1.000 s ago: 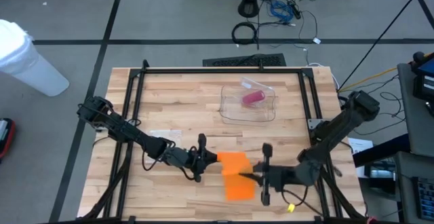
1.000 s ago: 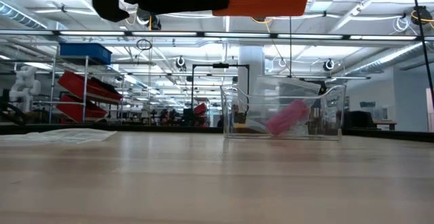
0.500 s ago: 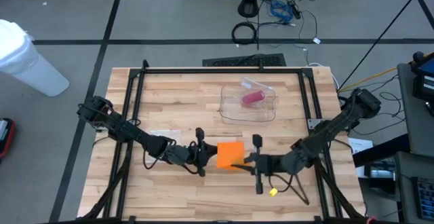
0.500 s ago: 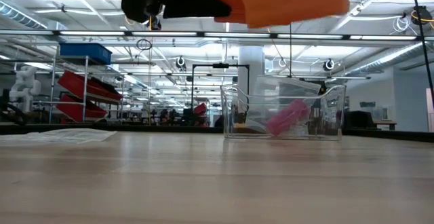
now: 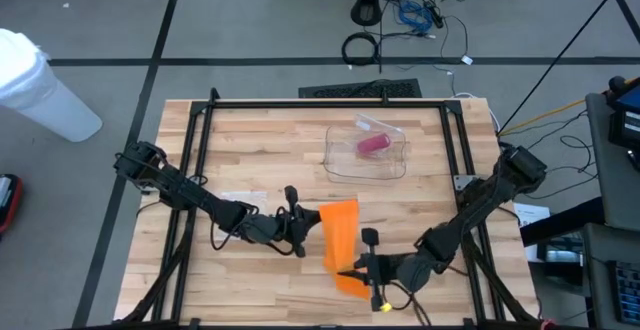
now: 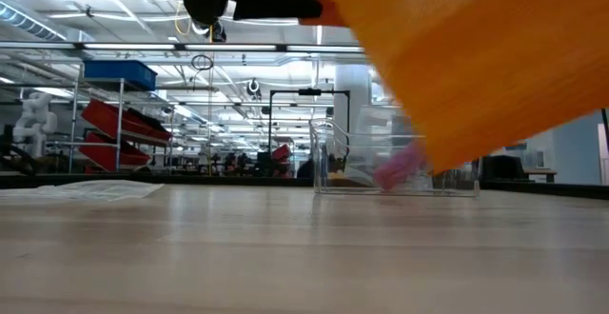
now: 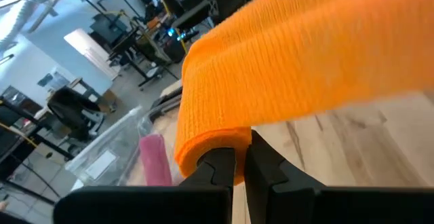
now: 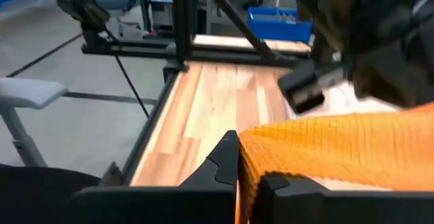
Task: Roll bandage
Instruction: Roll the orange bandage
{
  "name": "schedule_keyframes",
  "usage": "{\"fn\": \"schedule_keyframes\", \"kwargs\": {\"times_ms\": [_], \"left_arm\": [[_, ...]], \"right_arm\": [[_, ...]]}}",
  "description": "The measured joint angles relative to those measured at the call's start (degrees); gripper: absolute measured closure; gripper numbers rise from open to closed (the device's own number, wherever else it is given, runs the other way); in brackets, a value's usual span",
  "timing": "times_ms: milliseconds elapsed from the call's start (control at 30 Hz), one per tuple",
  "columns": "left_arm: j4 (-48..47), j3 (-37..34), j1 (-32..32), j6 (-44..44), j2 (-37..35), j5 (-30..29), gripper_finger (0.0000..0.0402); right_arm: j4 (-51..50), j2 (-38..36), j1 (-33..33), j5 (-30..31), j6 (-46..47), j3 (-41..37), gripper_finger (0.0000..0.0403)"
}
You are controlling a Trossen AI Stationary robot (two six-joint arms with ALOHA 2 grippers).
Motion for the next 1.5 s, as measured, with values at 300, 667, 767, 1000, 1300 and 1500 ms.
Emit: {"fn": "schedule_keyframes", "kwargs": {"times_ms": [300, 667, 767, 1000, 1300, 1500], "left_arm": [[4.34, 0.02, -2.34, 4.78, 0.0, -1.37, 0.0391], [7.5, 0.02, -3.17, 3.29, 0.0, -1.82, 0.0391], [7.9, 0.02, -3.27, 3.49, -0.17, -1.84, 0.0391], [7.49, 0.02, -3.27, 4.02, -0.5, -0.75, 0.0391], [6.01, 0.02, -4.17, 5.94, -1.63, -0.3, 0.0391], [6.09, 0.07, -4.04, 2.94, -2.23, 3.97, 0.0391]], "right_arm": [[-2.96, 1.43, 0.02, 3.37, 3.37, -0.02, 0.0403], [-3.8, 1.54, 0.01, 5.21, 5.28, -2.85, 0.0393], [-4.01, 1.54, 0.01, 6.42, 5.22, -3.15, 0.0369], [-7.5, 1.51, 0.23, 6.47, 9.61, -3.15, 0.0278], [-16.61, -1.13, 5.68, 12.87, 20.2, -3.15, 0.0231], [-17.43, -0.3, 9.2, 19.67, 28.97, -5.53, 0.0235]]}}
